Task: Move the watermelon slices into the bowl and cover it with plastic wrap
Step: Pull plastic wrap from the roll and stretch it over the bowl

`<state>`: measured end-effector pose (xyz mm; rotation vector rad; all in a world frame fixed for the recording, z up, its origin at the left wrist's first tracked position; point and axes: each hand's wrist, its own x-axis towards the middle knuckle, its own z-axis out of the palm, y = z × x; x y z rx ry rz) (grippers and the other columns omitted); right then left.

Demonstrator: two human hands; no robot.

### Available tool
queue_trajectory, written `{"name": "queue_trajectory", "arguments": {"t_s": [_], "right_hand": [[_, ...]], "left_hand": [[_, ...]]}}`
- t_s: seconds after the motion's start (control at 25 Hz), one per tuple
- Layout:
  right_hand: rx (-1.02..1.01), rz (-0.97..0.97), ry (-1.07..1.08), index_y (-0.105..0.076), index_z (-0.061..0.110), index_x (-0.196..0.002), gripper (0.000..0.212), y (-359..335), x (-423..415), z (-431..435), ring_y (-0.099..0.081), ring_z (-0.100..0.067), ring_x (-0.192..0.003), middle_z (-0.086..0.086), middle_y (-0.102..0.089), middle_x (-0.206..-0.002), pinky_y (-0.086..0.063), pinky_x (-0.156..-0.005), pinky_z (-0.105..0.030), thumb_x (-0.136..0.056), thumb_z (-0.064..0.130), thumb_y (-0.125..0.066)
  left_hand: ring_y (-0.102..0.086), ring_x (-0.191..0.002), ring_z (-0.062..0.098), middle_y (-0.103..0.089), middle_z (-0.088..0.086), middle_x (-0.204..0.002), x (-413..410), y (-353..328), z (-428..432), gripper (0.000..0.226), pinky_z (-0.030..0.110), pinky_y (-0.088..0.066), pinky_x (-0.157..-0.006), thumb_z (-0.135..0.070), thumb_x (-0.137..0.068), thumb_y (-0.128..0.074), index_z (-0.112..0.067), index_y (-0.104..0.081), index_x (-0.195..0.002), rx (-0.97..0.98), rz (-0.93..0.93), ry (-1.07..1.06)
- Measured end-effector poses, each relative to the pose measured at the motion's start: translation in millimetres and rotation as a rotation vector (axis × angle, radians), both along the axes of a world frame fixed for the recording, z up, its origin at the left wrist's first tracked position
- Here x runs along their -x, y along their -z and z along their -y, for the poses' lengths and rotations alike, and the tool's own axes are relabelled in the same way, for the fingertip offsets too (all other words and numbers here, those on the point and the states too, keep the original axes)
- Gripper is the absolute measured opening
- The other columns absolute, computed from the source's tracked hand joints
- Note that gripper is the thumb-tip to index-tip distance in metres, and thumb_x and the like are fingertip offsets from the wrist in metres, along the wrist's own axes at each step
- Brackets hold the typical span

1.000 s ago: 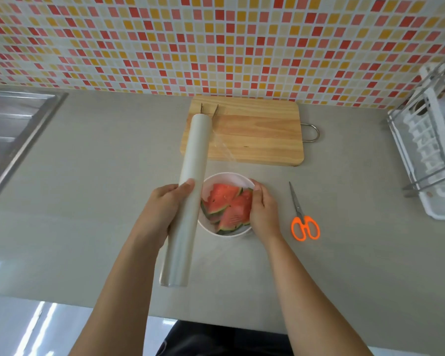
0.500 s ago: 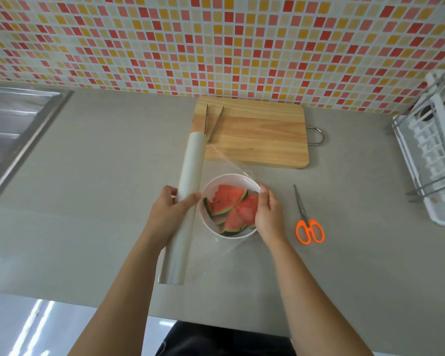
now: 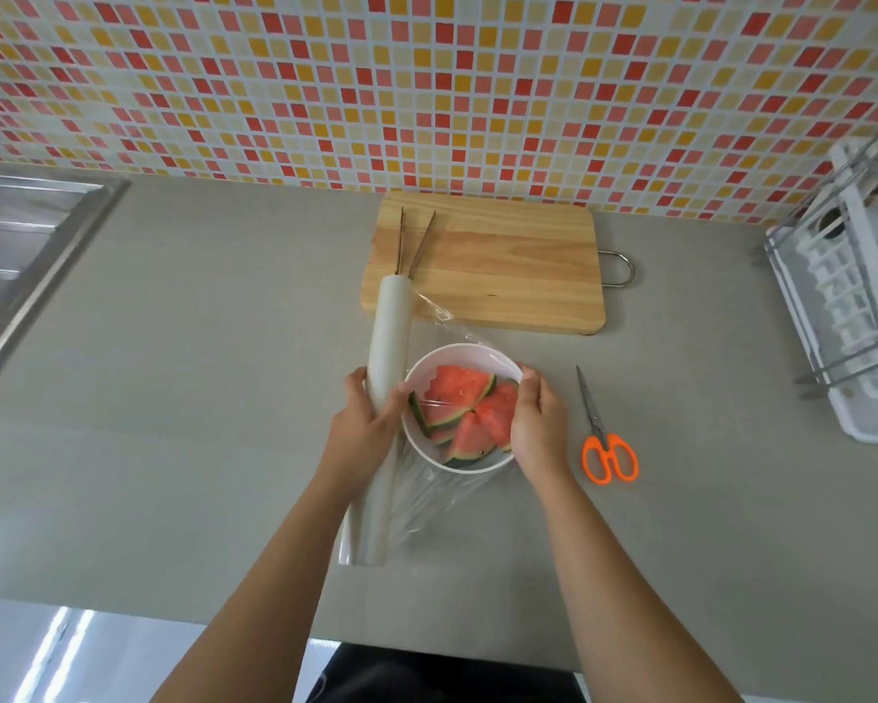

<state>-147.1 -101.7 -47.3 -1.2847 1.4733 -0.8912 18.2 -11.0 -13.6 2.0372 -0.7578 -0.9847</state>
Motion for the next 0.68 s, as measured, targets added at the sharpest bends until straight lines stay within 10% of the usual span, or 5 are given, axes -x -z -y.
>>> {"name": "queue_trajectory", "arguments": {"t_s": [0.32,0.48,0.68], "right_hand": [[-0.113,0.009,0.146,-0.057,0.017,-0.087,0.030,-3,17,33,-0.050,-0.020,-0.093,0.000,-0.058,-0.091,-0.035,-0.081,-0.031,-0.096,0.031,-0.032],[-0.282,0.056,0.171,-0.040,0.014,-0.138,0.060,2,19,32,-0.036,-0.022,-0.134,-0.006,-0.041,-0.145,-0.023,-0.108,-0.031,-0.095,0.050,-0.019],[-0.102,0.359,-0.036,-0.048,0.027,-0.131,0.047,5,22,31,-0.044,-0.007,-0.127,0.000,-0.049,-0.138,-0.032,-0.106,-0.025,-0.098,0.040,-0.017]], "left_hand": [[-0.054,-0.085,0.027,-0.055,0.002,-0.098,22,8,36,0.050,0.035,-0.040,-0.074,-0.051,-0.095,-0.037,-0.022,-0.028,-0.134,0.037,0.116,0.095],[-0.052,-0.084,0.026,-0.056,0.002,-0.098,20,11,37,0.047,0.034,-0.039,-0.074,-0.051,-0.096,-0.036,-0.023,-0.029,-0.133,0.042,0.113,0.091],[-0.055,-0.088,0.030,-0.057,0.005,-0.099,20,12,39,0.047,0.036,-0.040,-0.074,-0.053,-0.096,-0.032,-0.025,-0.029,-0.134,0.033,0.128,0.097]]}}
